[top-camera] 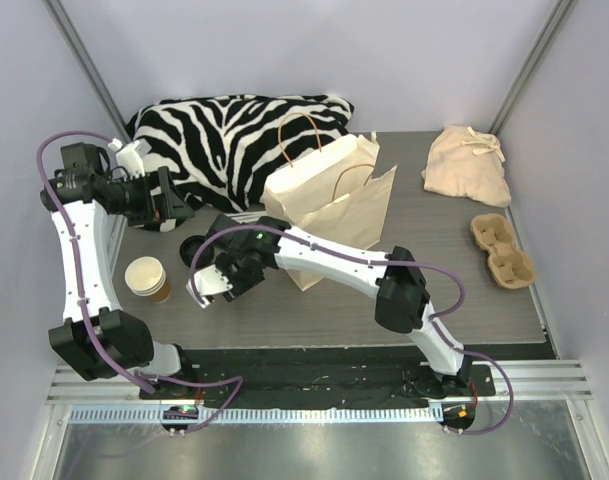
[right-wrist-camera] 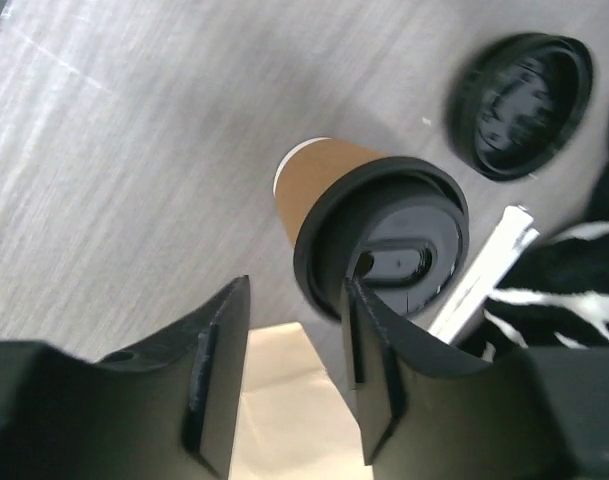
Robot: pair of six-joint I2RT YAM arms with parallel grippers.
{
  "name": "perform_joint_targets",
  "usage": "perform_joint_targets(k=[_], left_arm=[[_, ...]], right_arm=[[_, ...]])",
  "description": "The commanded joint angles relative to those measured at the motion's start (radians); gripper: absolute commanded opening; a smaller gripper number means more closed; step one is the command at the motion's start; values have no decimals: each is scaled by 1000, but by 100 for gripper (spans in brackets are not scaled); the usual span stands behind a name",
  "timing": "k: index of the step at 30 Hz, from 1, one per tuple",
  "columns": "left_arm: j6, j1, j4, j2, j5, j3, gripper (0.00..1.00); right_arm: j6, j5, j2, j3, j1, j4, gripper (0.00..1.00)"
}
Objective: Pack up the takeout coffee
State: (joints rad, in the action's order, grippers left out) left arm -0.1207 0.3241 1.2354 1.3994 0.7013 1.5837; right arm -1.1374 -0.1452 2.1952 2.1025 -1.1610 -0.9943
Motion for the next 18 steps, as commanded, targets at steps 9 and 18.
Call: perform_joint_targets(k=[9,18], left_arm=[[-100,10,35,30,76,22,100],[-206,6,99,39,201,12,100]], right_arm=[[157,-131,-58,276,40,11,75],[551,-168,-285,361,260,385,97]])
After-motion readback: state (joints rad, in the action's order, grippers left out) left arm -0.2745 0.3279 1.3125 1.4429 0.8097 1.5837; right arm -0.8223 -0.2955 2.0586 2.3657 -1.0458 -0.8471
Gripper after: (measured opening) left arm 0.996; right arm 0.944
